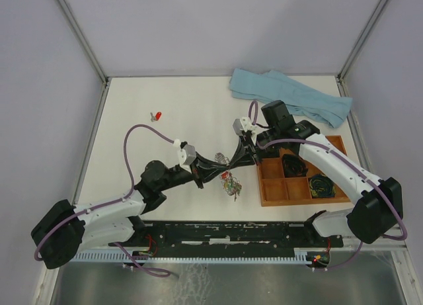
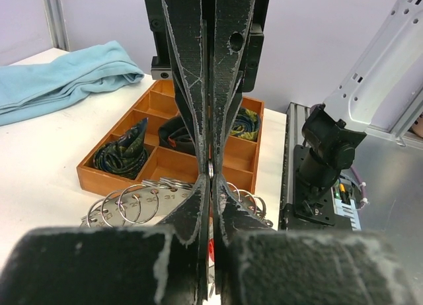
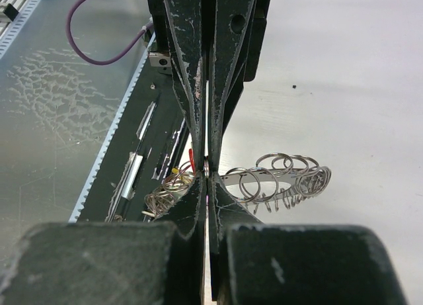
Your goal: Remove the keys from the keyring
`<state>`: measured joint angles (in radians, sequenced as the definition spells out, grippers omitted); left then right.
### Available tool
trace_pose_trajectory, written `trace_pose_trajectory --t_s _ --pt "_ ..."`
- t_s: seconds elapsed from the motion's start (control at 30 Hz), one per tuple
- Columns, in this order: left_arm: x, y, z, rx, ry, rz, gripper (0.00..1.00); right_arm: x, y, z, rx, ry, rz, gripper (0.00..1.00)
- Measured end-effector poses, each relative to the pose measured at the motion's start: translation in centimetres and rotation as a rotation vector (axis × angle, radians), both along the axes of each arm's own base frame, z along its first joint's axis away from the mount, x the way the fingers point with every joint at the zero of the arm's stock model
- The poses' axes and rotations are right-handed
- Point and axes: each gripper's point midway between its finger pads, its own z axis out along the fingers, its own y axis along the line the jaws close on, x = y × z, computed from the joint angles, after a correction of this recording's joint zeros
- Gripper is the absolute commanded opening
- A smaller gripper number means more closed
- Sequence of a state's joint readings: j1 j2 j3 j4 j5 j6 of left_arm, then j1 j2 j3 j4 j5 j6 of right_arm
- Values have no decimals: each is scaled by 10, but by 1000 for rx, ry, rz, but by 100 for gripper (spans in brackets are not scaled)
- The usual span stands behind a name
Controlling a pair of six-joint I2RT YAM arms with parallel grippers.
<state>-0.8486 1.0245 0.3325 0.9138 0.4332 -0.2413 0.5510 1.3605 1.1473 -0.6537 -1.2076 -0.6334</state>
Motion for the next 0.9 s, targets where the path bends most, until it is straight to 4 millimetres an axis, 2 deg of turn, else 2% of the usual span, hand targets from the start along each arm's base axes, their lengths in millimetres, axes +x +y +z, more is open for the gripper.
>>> trace_pose_trajectory --t_s 0.17,0.37,0.63,0.9 --pt "-2 -1 -1 19 12 -13 3 -1 -1 -1 -7 7 -1 1" --pt "-2 0 -5 104 47 -8 3 -3 -5 -9 -28 -43 18 14" --pt "2 -1 -11 271 99 -11 3 2 -14 -23 -102 -108 4 37" --pt "12 -10 -9 418 145 -30 3 4 -18 -27 -130 -132 -4 40"
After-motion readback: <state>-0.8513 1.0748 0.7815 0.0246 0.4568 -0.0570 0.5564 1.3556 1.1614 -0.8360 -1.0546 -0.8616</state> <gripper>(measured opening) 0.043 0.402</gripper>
